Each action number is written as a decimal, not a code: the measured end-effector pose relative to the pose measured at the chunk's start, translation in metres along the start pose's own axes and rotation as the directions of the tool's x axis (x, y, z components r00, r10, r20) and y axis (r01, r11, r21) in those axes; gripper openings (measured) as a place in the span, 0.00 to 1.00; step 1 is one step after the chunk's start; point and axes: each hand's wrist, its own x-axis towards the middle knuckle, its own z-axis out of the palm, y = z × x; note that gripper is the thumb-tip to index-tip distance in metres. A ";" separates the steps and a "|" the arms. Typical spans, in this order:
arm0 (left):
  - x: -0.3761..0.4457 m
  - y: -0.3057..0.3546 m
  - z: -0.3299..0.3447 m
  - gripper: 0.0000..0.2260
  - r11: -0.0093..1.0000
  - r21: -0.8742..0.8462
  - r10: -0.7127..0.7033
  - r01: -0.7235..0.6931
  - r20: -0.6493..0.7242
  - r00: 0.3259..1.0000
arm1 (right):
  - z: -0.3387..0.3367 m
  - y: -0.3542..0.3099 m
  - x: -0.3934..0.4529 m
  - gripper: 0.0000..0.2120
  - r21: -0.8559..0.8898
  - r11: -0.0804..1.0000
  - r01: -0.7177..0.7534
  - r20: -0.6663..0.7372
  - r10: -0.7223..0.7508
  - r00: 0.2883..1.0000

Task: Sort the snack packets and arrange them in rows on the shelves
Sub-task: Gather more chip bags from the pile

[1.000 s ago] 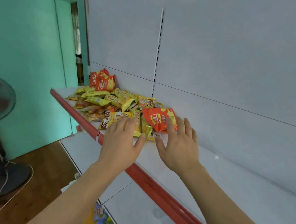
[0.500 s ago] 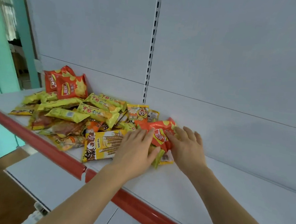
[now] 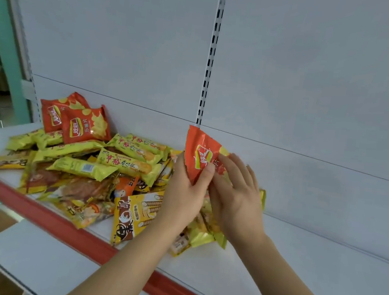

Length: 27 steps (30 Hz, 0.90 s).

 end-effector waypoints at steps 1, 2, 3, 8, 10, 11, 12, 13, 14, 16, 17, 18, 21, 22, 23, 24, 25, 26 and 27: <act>0.003 -0.002 -0.009 0.15 0.999 -0.032 -0.019 0.017 -0.060 0.998 | 0.006 -0.008 0.002 0.15 0.053 0.998 0.013 0.031 -0.014 0.999; 0.006 -0.004 -0.021 0.11 0.998 -0.049 -0.037 0.032 -0.110 0.993 | 0.013 -0.017 0.004 0.17 0.121 0.992 0.014 0.069 -0.022 0.997; 0.008 -0.006 -0.034 0.09 0.998 -0.048 -0.049 0.043 -0.146 0.988 | 0.018 -0.025 0.007 0.17 0.190 0.982 0.004 0.106 -0.025 0.994; 0.010 -0.017 -0.110 0.12 0.988 -0.030 -0.153 0.150 -0.193 0.969 | 0.046 -0.071 0.027 0.20 0.321 0.936 -0.145 0.174 0.092 0.980; 0.009 -0.017 -0.139 0.13 0.980 -0.084 -0.193 0.179 -0.194 0.962 | 0.058 -0.094 0.037 0.30 0.295 0.916 -0.273 0.289 0.186 0.939; 0.009 -0.016 -0.154 0.13 0.977 -0.116 -0.200 0.180 -0.201 0.959 | 0.065 -0.105 0.041 0.34 0.297 0.903 -0.311 0.340 0.204 0.918; 0.010 -0.015 -0.171 0.14 0.970 -0.158 -0.216 0.185 -0.209 0.954 | 0.071 -0.117 0.046 0.35 0.311 0.896 -0.318 0.368 0.195 0.909; 0.011 -0.015 -0.187 0.13 0.956 -0.215 -0.244 0.198 -0.213 0.946 | 0.078 -0.130 0.051 0.34 0.332 0.891 -0.310 0.377 0.175 0.909; 0.013 -0.017 -0.205 0.12 0.934 -0.286 -0.278 0.214 -0.208 0.938 | 0.085 -0.143 0.057 0.32 0.351 0.887 -0.299 0.366 0.164 0.916; 0.015 -0.021 -0.240 0.11 0.889 -0.395 -0.318 0.231 -0.169 0.933 | 0.102 -0.171 0.067 0.28 0.376 0.874 -0.306 0.315 0.190 0.930; 0.016 -0.022 -0.256 0.12 0.874 -0.427 -0.321 0.231 -0.152 0.935 | 0.110 -0.186 0.071 0.26 0.392 0.860 -0.326 0.296 0.217 0.930; 0.018 -0.023 -0.273 0.14 0.864 -0.449 -0.320 0.227 -0.140 0.937 | 0.119 -0.202 0.075 0.26 0.413 0.843 -0.346 0.283 0.242 0.928; 0.025 -0.032 -0.316 0.17 0.863 -0.457 -0.301 0.217 -0.118 0.946 | 0.146 -0.252 0.084 0.26 0.404 0.842 -0.356 0.221 0.288 0.932; 0.028 -0.037 -0.328 0.17 0.875 -0.429 -0.301 0.223 -0.123 0.946 | 0.154 -0.268 0.086 0.25 0.387 0.843 -0.374 0.211 0.314 0.926; 0.032 -0.042 -0.338 0.18 0.888 -0.398 -0.304 0.233 -0.125 0.945 | 0.161 -0.282 0.087 0.25 0.375 0.836 -0.401 0.214 0.342 0.915; 0.035 -0.049 -0.346 0.18 0.895 -0.374 -0.309 0.244 -0.123 0.943 | 0.167 -0.295 0.088 0.24 0.368 0.829 -0.420 0.220 0.361 0.906; 0.039 -0.054 -0.354 0.18 0.897 -0.361 -0.318 0.255 -0.127 0.940 | 0.173 -0.305 0.089 0.23 0.365 0.827 -0.427 0.229 0.364 0.902; 0.044 -0.058 -0.362 0.18 0.900 -0.352 -0.323 0.258 -0.138 0.936 | 0.179 -0.312 0.090 0.22 0.360 0.834 -0.418 0.242 0.349 0.905; 0.050 -0.063 -0.369 0.19 0.908 -0.336 -0.318 0.251 -0.162 0.934 | 0.185 -0.316 0.092 0.22 0.353 0.846 -0.399 0.258 0.322 0.911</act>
